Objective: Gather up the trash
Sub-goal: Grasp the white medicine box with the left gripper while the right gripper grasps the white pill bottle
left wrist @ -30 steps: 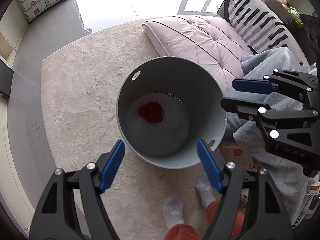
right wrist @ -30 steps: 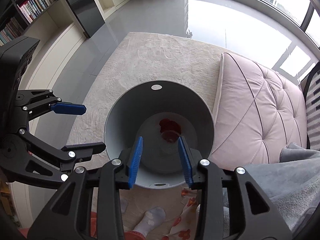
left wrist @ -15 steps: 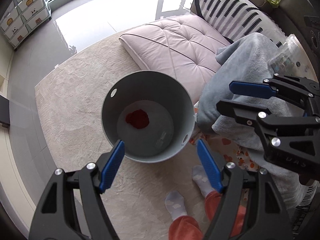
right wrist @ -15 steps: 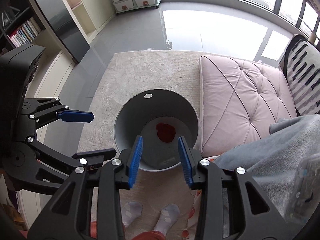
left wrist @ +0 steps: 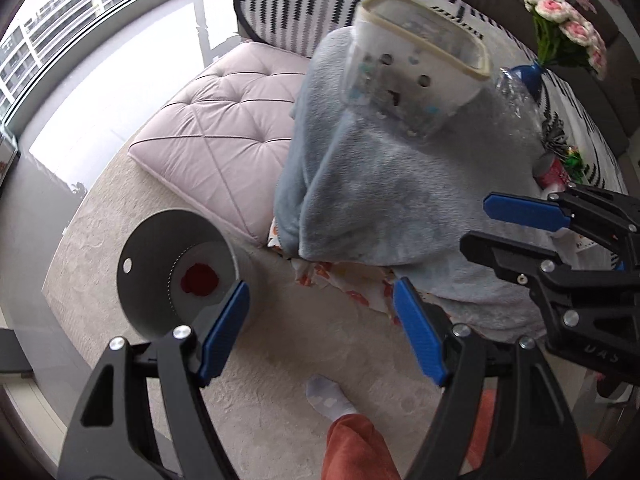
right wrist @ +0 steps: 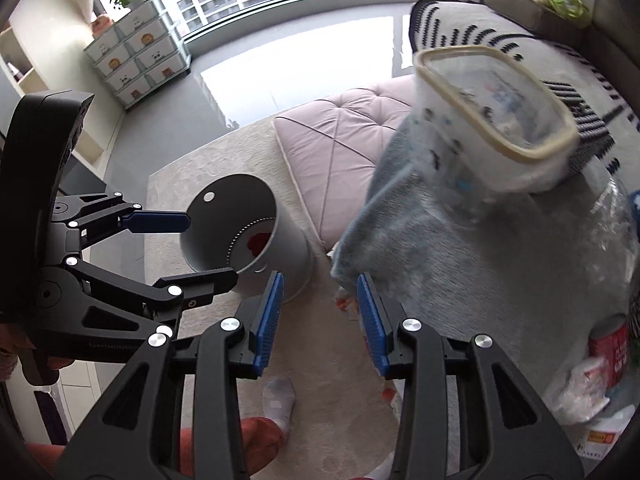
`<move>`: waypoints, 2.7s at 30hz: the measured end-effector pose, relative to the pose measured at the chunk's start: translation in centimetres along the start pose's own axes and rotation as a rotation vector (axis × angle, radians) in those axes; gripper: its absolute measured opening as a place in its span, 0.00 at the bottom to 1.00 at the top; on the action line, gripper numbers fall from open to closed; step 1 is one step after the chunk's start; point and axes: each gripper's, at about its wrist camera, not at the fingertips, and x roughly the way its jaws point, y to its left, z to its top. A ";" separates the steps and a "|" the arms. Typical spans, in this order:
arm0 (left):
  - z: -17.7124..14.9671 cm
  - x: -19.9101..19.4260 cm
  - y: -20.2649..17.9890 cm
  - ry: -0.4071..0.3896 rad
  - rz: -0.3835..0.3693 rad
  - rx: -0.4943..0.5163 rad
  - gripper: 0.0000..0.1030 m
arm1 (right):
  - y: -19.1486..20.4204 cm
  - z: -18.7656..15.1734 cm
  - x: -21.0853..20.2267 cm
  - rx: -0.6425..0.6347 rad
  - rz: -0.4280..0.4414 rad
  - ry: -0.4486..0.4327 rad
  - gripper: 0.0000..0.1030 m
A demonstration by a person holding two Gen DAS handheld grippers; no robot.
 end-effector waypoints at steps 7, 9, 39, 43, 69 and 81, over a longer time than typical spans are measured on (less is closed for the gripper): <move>2.3 0.6 -11.3 -0.006 -0.071 0.182 0.72 | -9.4 -6.0 -7.1 0.139 -0.138 -0.042 0.36; 2.9 0.8 -14.8 -0.010 -0.080 0.215 0.72 | -12.4 -7.9 -9.2 0.177 -0.162 -0.057 0.36; 3.3 13.3 -50.5 0.034 -0.139 0.475 0.72 | -42.5 -28.1 -17.5 0.276 -0.225 -0.033 0.44; 3.4 14.2 -51.0 0.027 -0.143 0.498 0.72 | -43.4 -27.9 -16.4 0.263 -0.240 -0.046 0.57; 3.1 15.3 -51.3 0.022 -0.188 0.404 0.59 | -45.6 -25.9 -12.2 0.011 -0.206 -0.012 0.68; 2.9 15.3 -51.3 0.032 -0.188 0.399 0.59 | -44.9 -27.3 -10.9 0.045 -0.177 0.023 0.76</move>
